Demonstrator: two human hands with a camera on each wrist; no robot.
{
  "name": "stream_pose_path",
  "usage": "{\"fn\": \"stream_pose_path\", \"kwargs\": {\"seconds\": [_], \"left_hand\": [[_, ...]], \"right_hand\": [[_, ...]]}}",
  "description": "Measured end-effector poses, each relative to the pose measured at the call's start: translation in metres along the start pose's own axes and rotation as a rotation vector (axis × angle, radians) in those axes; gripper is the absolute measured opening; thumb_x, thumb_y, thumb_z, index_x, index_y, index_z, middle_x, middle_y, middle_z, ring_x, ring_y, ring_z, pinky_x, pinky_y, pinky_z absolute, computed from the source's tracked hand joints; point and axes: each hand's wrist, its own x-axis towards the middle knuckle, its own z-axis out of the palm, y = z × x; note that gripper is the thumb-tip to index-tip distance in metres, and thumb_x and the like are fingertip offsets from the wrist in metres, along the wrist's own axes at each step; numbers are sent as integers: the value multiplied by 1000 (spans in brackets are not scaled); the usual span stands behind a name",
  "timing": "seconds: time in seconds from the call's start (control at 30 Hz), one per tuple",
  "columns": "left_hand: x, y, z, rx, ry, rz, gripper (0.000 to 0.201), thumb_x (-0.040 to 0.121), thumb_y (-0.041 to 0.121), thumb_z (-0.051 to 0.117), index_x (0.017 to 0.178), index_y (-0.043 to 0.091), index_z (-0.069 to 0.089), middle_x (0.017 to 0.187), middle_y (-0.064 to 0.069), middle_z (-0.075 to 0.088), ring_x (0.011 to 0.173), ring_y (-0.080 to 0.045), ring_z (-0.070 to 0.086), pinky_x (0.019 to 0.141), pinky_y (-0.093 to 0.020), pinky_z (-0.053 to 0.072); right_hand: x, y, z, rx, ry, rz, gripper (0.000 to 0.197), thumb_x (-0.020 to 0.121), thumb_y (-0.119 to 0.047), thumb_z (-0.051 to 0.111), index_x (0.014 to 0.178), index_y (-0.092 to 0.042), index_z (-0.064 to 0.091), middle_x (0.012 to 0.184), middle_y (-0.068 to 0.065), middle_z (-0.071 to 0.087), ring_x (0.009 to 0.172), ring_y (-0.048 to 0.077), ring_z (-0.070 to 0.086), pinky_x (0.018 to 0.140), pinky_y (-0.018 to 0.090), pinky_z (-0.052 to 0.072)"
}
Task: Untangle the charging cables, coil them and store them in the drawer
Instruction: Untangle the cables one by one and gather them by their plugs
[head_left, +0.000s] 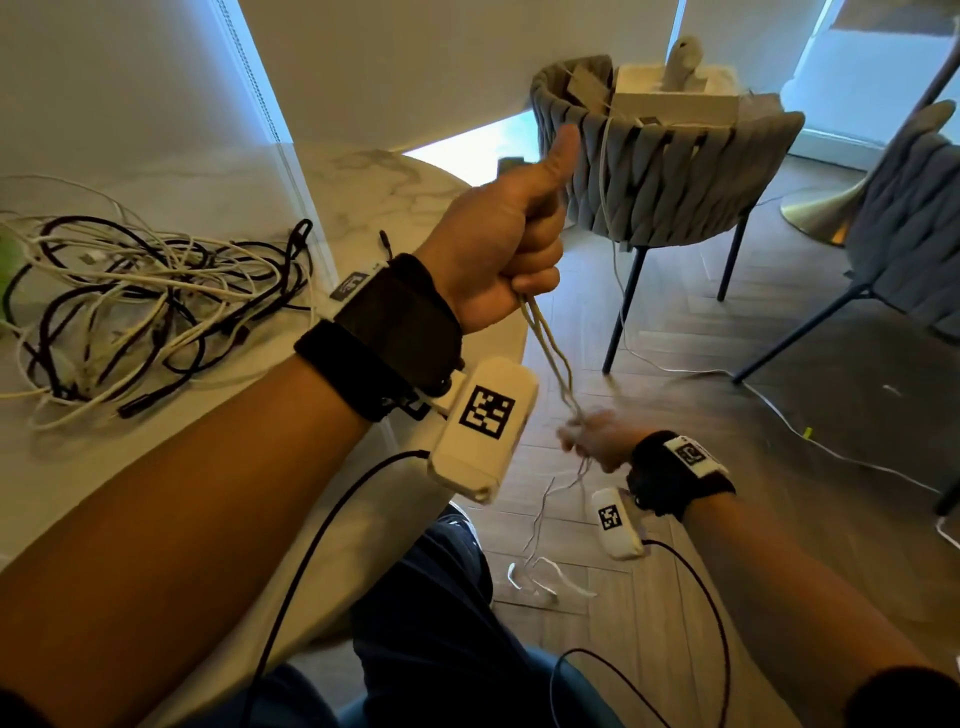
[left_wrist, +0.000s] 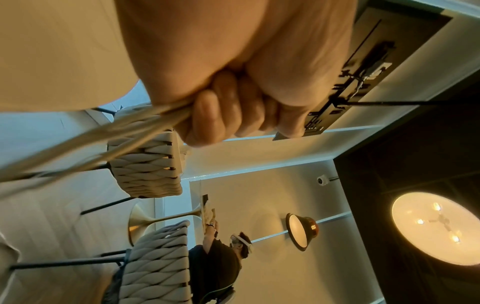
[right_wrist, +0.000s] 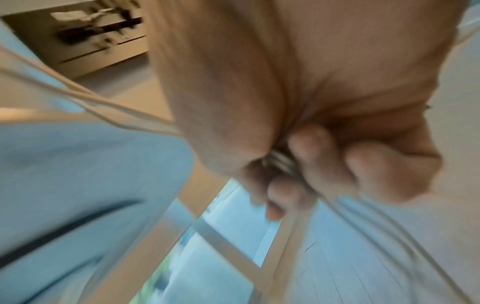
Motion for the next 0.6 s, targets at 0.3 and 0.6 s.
{"fn": "stream_pose_path", "kwargs": {"seconds": [0.3, 0.6], "left_hand": [[-3, -9, -21, 34, 136, -22, 51, 97, 53, 39, 60, 17, 40, 56, 1, 43, 60, -14, 41, 61, -29, 45], [-3, -20, -13, 217, 74, -35, 47, 88, 63, 38, 68, 22, 29, 56, 4, 22, 47, -10, 19, 43, -22, 23]], "right_hand": [[5, 21, -6, 135, 61, -145, 19, 86, -6, 67, 97, -20, 62, 98, 3, 59, 86, 22, 61, 70, 27, 53], [-95, -96, -77, 326, 345, -691, 17, 100, -24, 47, 111, -28, 59, 101, 1, 65, 80, 11, 65, 65, 22, 52]]}}
